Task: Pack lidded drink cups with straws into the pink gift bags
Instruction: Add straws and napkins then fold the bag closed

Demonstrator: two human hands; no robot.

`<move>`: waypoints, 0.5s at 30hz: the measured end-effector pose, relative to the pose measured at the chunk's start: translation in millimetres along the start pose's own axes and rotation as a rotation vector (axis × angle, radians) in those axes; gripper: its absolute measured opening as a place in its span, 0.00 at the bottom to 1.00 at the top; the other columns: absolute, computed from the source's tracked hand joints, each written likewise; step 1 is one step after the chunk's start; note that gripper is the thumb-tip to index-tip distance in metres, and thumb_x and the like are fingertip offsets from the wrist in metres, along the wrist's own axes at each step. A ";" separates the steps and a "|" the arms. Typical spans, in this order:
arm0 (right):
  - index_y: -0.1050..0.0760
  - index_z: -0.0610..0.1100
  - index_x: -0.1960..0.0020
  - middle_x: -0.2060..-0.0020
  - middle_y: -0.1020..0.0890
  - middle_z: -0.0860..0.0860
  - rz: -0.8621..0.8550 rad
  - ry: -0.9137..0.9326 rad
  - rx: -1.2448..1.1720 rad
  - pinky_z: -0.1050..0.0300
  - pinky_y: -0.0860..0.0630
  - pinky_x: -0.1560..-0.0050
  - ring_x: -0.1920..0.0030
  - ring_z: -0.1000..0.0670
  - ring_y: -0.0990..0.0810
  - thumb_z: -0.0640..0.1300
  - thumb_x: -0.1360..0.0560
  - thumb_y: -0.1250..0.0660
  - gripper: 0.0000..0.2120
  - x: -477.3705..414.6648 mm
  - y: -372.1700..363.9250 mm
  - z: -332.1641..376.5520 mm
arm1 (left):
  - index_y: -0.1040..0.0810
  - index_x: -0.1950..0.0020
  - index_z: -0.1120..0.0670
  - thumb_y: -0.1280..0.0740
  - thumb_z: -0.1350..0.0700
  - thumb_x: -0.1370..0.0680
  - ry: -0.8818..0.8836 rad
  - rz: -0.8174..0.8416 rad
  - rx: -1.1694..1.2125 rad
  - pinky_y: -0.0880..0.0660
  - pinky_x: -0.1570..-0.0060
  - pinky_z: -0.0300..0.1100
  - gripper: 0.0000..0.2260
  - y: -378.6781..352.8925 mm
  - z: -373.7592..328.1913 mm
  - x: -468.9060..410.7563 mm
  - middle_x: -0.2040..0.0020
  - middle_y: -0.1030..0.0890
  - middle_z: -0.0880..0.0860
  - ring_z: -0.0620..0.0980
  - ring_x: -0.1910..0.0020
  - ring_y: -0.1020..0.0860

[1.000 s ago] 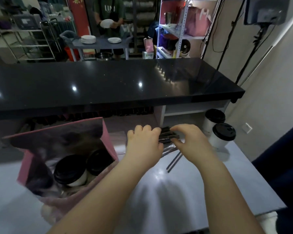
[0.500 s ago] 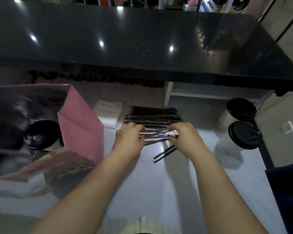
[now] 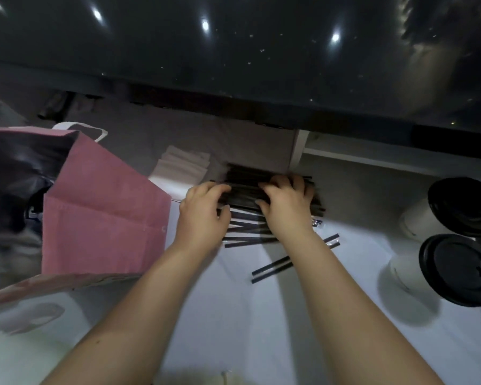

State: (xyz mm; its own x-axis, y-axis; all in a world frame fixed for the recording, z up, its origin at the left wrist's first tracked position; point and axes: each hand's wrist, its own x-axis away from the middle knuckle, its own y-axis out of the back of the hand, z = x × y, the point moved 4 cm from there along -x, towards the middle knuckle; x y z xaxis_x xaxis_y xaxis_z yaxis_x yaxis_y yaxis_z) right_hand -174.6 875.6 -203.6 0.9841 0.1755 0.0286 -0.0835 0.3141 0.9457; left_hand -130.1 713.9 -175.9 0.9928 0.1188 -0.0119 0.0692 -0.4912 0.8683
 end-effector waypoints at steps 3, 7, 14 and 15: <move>0.18 0.51 0.45 0.44 0.21 0.47 -0.080 -0.008 -0.052 0.44 0.45 0.38 0.36 0.39 0.35 0.47 0.26 0.30 0.11 -2.9 -3.1 -5.1 | 0.22 0.37 0.52 0.32 0.61 0.26 0.009 -0.033 0.007 0.32 0.36 0.51 0.18 1.9 0.3 -0.2 0.38 0.23 0.51 0.54 0.36 0.30; 0.17 0.48 0.50 0.47 0.20 0.50 -0.082 -0.013 -0.081 0.49 0.46 0.41 0.38 0.42 0.33 0.44 0.25 0.32 0.07 -4.3 -1.2 -7.8 | 0.23 0.35 0.51 0.33 0.61 0.26 0.024 -0.051 -0.021 0.34 0.36 0.51 0.19 9.3 -3.4 -2.4 0.37 0.23 0.51 0.54 0.36 0.31; 0.20 0.46 0.48 0.52 0.17 0.47 -0.107 0.010 -0.155 0.51 0.33 0.52 0.50 0.42 0.23 0.40 0.22 0.35 0.06 9.4 35.6 -7.9 | 0.24 0.35 0.51 0.32 0.60 0.26 -0.036 -0.113 -0.008 0.36 0.37 0.49 0.19 36.9 -22.0 6.1 0.37 0.24 0.51 0.54 0.36 0.31; 0.22 0.46 0.47 0.52 0.17 0.48 -0.101 0.003 -0.163 0.53 0.34 0.56 0.53 0.43 0.22 0.38 0.22 0.36 0.07 13.6 40.6 -9.5 | 0.24 0.35 0.51 0.32 0.60 0.26 -0.051 -0.119 -0.004 0.36 0.37 0.49 0.19 41.3 -25.2 9.3 0.36 0.24 0.51 0.54 0.35 0.31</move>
State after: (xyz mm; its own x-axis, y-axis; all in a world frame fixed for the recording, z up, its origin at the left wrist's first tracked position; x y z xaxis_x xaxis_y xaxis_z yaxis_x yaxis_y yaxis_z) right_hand -166.0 899.6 -168.0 0.9883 0.1381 -0.0653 -0.0086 0.4773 0.8787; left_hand -120.5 716.5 -127.7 0.9814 0.1316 -0.1400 0.1863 -0.4731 0.8611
